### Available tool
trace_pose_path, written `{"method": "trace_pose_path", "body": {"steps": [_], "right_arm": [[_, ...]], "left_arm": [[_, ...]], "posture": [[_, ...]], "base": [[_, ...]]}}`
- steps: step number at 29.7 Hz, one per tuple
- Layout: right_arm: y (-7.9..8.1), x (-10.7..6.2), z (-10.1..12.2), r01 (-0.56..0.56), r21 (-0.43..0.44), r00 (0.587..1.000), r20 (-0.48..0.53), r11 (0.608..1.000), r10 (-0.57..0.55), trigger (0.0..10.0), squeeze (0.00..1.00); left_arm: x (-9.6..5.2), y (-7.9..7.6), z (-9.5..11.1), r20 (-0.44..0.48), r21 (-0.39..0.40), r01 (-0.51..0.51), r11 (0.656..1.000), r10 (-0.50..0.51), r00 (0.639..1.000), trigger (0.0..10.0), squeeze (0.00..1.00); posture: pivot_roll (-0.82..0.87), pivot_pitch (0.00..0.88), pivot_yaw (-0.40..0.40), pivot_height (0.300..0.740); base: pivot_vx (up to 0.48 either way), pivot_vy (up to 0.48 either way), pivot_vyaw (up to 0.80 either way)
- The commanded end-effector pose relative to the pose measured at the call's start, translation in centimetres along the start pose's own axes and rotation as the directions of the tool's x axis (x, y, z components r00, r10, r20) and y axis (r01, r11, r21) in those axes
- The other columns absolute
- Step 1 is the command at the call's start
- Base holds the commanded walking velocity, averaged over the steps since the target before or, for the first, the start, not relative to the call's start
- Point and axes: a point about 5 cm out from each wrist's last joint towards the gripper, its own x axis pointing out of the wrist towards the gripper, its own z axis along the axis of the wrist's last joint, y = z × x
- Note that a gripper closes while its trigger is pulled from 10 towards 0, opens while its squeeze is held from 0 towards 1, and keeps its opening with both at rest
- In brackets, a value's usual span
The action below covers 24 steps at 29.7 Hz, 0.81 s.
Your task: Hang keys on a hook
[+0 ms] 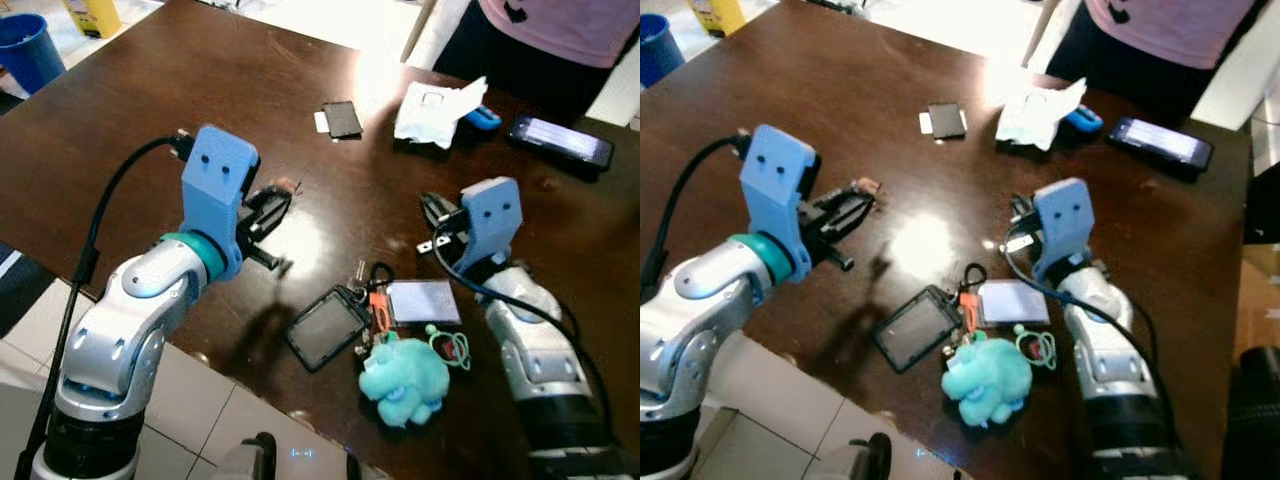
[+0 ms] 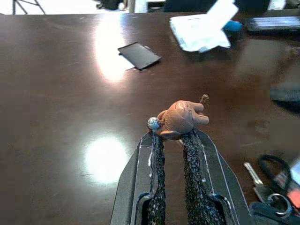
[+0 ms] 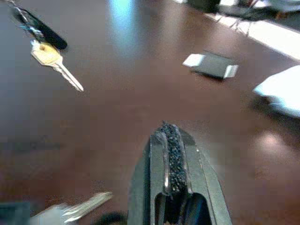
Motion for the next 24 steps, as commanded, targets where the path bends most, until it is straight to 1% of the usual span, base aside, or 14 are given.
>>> {"method": "trace_pose_path", "body": {"steps": [1, 2, 4, 9, 10, 11, 12, 14, 17, 19, 20, 22, 23, 24], "right_arm": [[0.5, -0.2, 1.4, -0.055, 0.049, 0.997, 0.054, 0.997, 0.052, 10.0, 0.0], [0.5, -0.2, 1.4, -0.055, 0.049, 0.997, 0.054, 0.997, 0.052, 10.0, 0.0], [0.3, 0.0, 3.0, -0.042, 0.113, 0.996, 0.089, 0.993, 0.032, 10.0, 0.0], [0.6, -0.5, 1.9, -0.078, 0.031, 0.995, -0.053, 0.996, 0.08, 10.0, 0.0], [1.0, -1.0, 1.1, -0.125, -0.023, 0.986, -0.117, 0.992, 0.121, 10.0, 0.0], [1.7, -1.7, 0.5, -0.192, -0.039, 0.968, -0.17, 0.981, 0.183, 10.0, 0.0], [1.7, -1.7, 0.5, -0.192, -0.039, 0.968, -0.17, 0.981, 0.183, 10.0, 0.0], [2.8, -3.0, -0.4, -0.303, -0.052, 0.928, -0.243, 0.952, 0.282, 10.0, 0.0], [3.1, -3.8, -1.1, -0.34, -0.055, 0.906, -0.288, 0.939, 0.311, 10.0, 0.0], [2.3, -5.2, -3.1, -0.286, -0.073, 0.894, -0.38, 0.955, 0.239, 10.0, 0.0], [2.3, -5.2, -3.1, -0.286, -0.073, 0.894, -0.38, 0.955, 0.239, 10.0, 0.0], [1.0, -5.8, -4.3, -0.171, -0.083, 0.904, -0.409, 0.982, 0.123, 10.0, 0.0], [1.0, -5.8, -4.3, -0.171, -0.083, 0.904, -0.409, 0.982, 0.123, 10.0, 0.0], [0.1, -6.0, -4.8, -0.085, -0.104, 0.915, -0.401, 0.991, 0.036, 10.0, 0.0]], "left_arm": [[-0.1, -0.4, -0.5, -0.026, -0.012, 0.009, 1.0, -0.009, 1.0, 10.0, 0.0], [-0.1, -0.4, -0.5, -0.026, -0.012, 0.009, 1.0, -0.009, 1.0, 10.0, 0.0], [0.0, -0.6, -0.9, -0.049, -0.022, 0.009, 1.0, -0.01, 0.999, 10.0, 0.0], [0.2, -0.8, -1.8, -0.093, -0.051, 0.002, 0.999, -0.007, 0.996, 10.0, 0.0], [0.2, -1.0, -2.0, -0.099, -0.062, 0.002, 0.998, -0.009, 0.995, 10.0, 0.0], [0.3, -1.2, -2.2, -0.104, -0.075, 0.005, 0.997, -0.013, 0.994, 10.0, 0.0], [0.3, -1.2, -2.2, -0.104, -0.075, 0.005, 0.997, -0.013, 0.994, 10.0, 0.0], [0.4, -1.5, -2.5, -0.11, -0.086, 0.007, 0.996, -0.017, 0.994, 10.0, 0.0], [0.5, -1.6, -2.7, -0.115, -0.09, 0.007, 0.996, -0.017, 0.993, 10.0, 0.0], [0.6, -2.0, -3.3, -0.133, -0.098, 0.003, 0.995, -0.016, 0.991, 10.0, 0.0], [0.6, -2.0, -3.3, -0.133, -0.098, 0.003, 0.995, -0.016, 0.991, 10.0, 0.0], [0.8, -2.4, -3.7, -0.145, -0.106, 0.007, 0.994, -0.023, 0.989, 10.0, 0.0], [0.8, -2.4, -3.7, -0.145, -0.106, 0.007, 0.994, -0.023, 0.989, 10.0, 0.0], [1.1, -2.8, -4.0, -0.154, -0.112, 0.015, 0.994, -0.032, 0.988, 10.0, 0.0]], "posture": [[0.04, 0.14, 0.107, 0.74], [0.04, 0.14, 0.107, 0.74], [0.03, 0.137, 0.108, 0.74], [0.02, 0.129, 0.1, 0.74], [0.02, 0.125, 0.091, 0.74], [0.01, 0.122, 0.084, 0.74], [0.01, 0.122, 0.084, 0.74], [0.01, 0.119, 0.071, 0.74], [0.0, 0.115, 0.063, 0.74], [-0.01, 0.11, 0.053, 0.74], [-0.01, 0.11, 0.053, 0.74], [-0.02, 0.108, 0.057, 0.74], [-0.02, 0.108, 0.057, 0.74], [-0.03, 0.104, 0.058, 0.74]], "base": [[0.0, 0.0, 0.0], [0.0, 0.0, 0.0], [0.0, 0.0, 0.0], [0.0, 0.0, 0.0], [0.0, 0.0, 0.0], [0.0, 0.0, 0.0], [0.0, 0.0, 0.0], [0.0, 0.0, 0.0], [0.0, 0.0, 0.0], [0.0, 0.0, 0.0], [0.0, 0.0, 0.0], [0.0, 0.0, 0.0], [0.0, 0.0, 0.0], [0.0, 0.0, 0.0]]}}
